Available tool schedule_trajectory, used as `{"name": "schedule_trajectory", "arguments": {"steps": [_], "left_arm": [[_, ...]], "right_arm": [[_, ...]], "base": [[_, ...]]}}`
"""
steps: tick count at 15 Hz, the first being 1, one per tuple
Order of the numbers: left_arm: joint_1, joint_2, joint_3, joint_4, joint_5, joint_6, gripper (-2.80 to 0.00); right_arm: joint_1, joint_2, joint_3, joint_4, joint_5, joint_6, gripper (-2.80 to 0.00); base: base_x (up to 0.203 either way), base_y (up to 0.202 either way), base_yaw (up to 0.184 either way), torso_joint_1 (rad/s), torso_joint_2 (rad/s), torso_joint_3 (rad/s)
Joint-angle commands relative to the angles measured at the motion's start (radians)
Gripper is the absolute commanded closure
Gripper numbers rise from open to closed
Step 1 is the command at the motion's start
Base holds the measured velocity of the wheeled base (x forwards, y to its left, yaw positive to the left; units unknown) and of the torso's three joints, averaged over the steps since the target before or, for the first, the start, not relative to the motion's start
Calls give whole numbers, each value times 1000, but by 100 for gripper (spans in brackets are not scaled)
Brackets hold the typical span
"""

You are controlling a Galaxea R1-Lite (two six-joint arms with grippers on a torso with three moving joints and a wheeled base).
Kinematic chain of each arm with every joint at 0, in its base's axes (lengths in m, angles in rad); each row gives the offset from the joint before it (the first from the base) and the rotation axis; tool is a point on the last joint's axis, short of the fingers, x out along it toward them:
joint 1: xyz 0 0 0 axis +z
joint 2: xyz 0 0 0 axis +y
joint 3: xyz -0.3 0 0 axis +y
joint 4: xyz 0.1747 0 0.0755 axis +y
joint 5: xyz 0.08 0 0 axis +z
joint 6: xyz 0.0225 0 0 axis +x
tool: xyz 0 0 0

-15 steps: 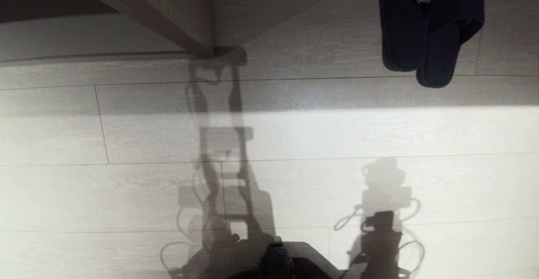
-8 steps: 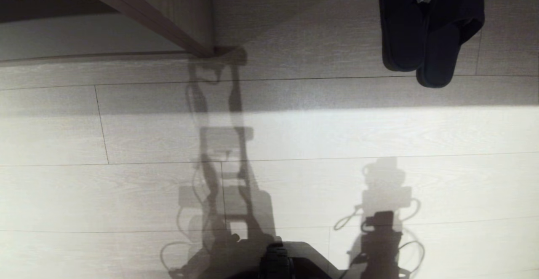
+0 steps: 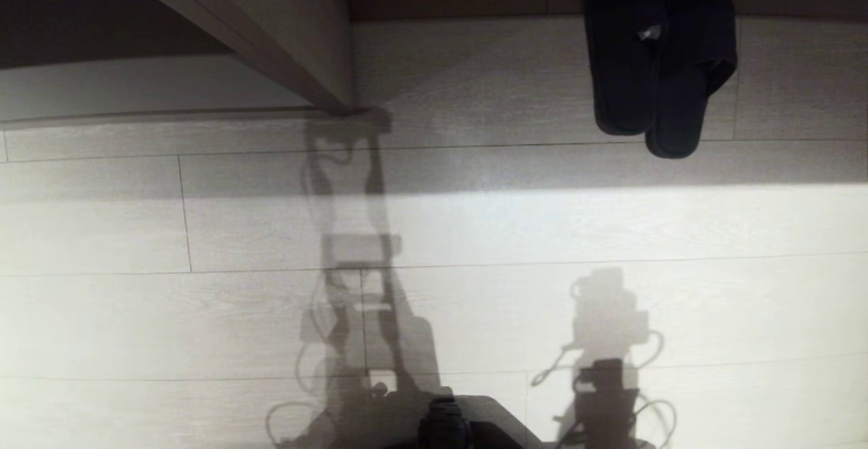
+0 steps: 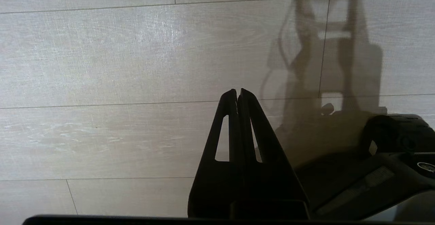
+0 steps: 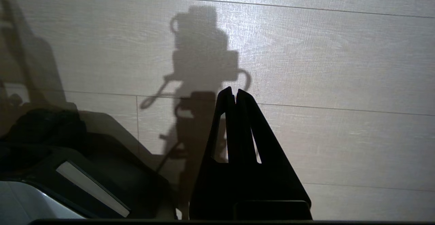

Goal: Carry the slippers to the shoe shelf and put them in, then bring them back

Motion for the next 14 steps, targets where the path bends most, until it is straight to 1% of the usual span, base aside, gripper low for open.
{"name": "schedule_trajectory", "arguments": {"steps": [1, 14], "left_arm": [[0, 0, -1, 0, 0, 0, 0], [0, 0, -1, 0, 0, 0, 0]], "right_arm": [[0, 2, 0, 0, 2, -1, 0], [0, 2, 0, 0, 0, -1, 0]], "base": [[0, 0, 0, 7, 2, 198], [0, 0, 0, 2, 3, 203]]}}
